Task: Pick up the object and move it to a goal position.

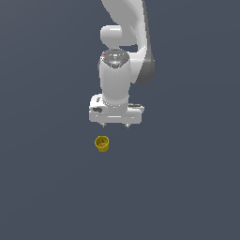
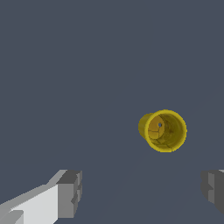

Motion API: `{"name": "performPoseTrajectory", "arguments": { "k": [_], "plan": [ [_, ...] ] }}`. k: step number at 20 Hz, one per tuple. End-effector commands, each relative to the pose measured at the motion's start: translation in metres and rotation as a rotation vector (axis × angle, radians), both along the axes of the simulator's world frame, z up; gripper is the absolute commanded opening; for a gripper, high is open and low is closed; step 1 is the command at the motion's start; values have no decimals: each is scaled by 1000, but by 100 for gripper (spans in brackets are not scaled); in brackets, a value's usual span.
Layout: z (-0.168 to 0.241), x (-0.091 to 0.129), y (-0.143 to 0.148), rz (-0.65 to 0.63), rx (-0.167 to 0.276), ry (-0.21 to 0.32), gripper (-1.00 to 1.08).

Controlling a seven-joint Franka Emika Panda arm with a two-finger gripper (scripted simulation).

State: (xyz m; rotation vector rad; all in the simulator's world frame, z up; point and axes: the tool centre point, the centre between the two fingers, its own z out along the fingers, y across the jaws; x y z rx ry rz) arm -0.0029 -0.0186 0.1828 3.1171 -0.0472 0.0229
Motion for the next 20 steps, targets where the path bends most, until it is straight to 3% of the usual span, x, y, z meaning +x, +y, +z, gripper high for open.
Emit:
{"name": "performPoseTrajectory", "arguments": {
  "k": [1, 10, 20],
  "plan": [
    [1, 0, -2, -1, -4, 1, 100],
    [-7, 2, -7, -35, 2, 2, 100],
    [-59, 13, -48, -262, 22, 7, 100]
  ]
}}
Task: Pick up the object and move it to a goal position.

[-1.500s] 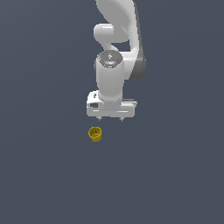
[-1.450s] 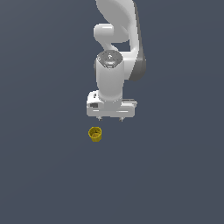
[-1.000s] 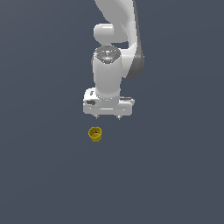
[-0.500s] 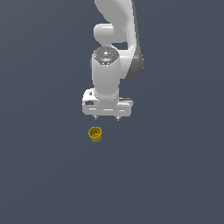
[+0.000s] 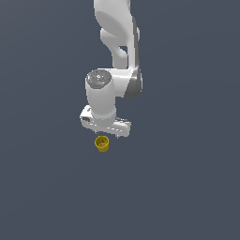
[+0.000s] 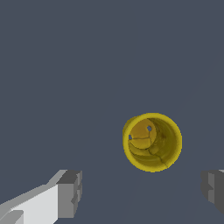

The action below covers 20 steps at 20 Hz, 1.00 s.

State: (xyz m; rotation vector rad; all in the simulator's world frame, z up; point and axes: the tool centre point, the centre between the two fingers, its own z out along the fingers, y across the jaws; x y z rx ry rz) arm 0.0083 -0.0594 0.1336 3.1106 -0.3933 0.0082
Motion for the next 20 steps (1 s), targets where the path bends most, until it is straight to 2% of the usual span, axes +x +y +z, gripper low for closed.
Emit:
{"name": "performPoseTrajectory", "arguments": {
  "k": [1, 8, 14, 20],
  "plan": [
    [-15, 2, -12, -63, 4, 2, 100],
    [-36, 4, -29, -154, 7, 4, 100],
    [-40, 3, -29, -152, 7, 5, 100],
    [-67, 2, -30, -156, 7, 4, 100]
  ]
}}
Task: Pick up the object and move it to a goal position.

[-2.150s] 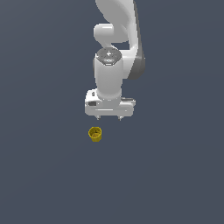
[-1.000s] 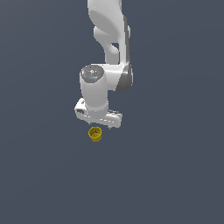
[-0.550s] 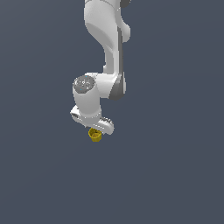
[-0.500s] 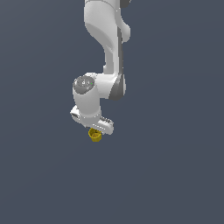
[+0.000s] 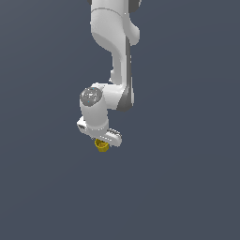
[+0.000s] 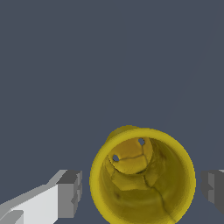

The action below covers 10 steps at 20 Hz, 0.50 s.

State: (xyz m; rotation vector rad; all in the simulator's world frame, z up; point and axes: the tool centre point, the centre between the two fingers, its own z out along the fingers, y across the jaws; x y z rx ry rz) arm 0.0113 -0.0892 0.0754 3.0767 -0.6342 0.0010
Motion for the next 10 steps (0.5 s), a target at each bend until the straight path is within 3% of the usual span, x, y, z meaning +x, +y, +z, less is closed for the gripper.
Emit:
{"name": "performPoseTrajectory", "arguments": {
  "k": [1, 8, 9, 10],
  "plan": [
    [-14, -1, 0, -2, 0, 1, 100],
    [-29, 1, 0, -3, 0, 1, 100],
    [-29, 1, 0, -3, 0, 1, -100],
    [-29, 1, 0, -3, 0, 1, -100]
  ]
}}
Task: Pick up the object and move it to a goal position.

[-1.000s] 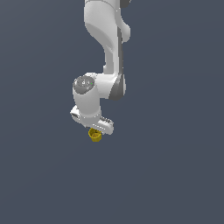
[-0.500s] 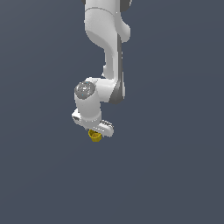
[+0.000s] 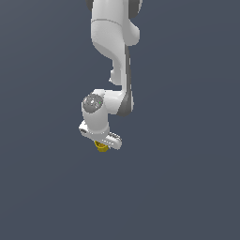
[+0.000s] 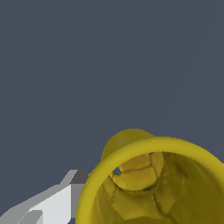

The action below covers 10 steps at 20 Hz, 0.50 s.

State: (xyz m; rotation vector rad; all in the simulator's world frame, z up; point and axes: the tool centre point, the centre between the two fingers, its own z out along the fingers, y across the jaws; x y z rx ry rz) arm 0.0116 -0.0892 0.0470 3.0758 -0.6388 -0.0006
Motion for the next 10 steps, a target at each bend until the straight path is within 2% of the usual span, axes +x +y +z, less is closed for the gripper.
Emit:
{"name": "performPoseTrajectory", "arguments": {
  "k": [1, 10],
  "plan": [
    [-1, 0, 0, 0, 0, 0, -100],
    [0, 0, 0, 0, 0, -1, -100]
  ]
}}
